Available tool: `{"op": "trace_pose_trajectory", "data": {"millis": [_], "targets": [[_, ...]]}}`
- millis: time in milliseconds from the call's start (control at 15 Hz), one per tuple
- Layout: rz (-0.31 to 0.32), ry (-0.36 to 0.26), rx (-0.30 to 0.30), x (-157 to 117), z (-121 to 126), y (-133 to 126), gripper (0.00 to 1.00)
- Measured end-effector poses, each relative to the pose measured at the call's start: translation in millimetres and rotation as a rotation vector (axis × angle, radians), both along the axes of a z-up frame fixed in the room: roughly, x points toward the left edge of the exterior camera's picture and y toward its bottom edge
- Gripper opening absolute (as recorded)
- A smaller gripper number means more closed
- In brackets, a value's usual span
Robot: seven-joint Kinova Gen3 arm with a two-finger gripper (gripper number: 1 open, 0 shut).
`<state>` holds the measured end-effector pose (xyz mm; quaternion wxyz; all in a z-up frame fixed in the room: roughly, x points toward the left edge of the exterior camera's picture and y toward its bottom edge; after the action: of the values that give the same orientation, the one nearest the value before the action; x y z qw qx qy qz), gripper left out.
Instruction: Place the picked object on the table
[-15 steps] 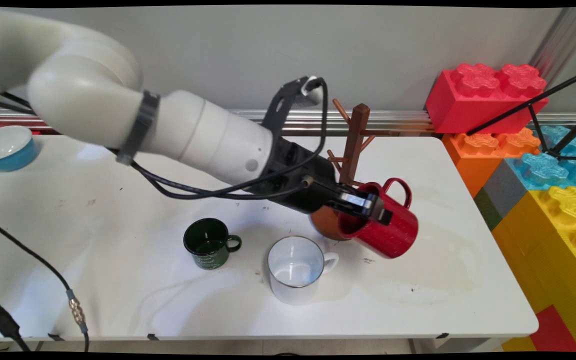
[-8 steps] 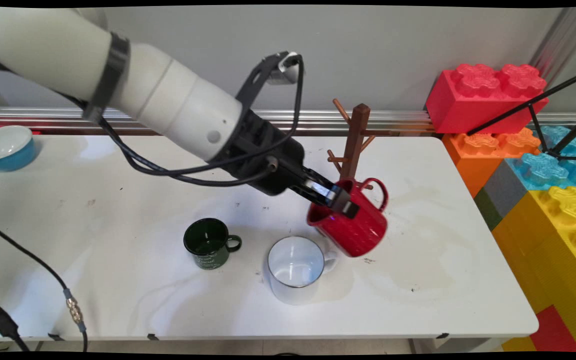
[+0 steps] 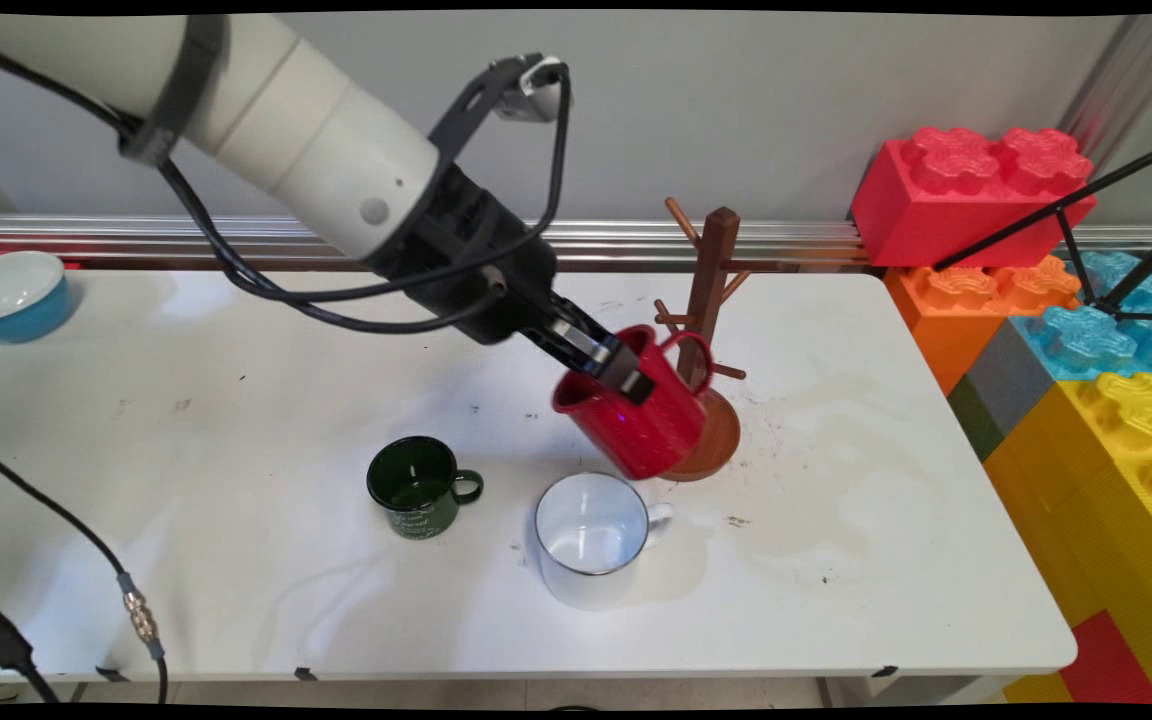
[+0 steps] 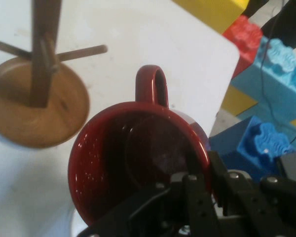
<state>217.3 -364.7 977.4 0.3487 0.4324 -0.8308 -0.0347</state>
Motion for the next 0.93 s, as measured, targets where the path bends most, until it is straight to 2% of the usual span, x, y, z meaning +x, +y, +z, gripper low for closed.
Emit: {"op": "trace_pose_trajectory", "data": {"millis": [467, 667, 933], "targets": [[-0.041, -0.145, -0.007, 27.0, 28.3, -7.2, 0.0], [-0.071, -0.211, -0.034, 41.2, 33.4, -11.7, 0.0], [-0.123, -0.32, -0.098, 61.8, 29.8, -23.3, 0.0]]}}
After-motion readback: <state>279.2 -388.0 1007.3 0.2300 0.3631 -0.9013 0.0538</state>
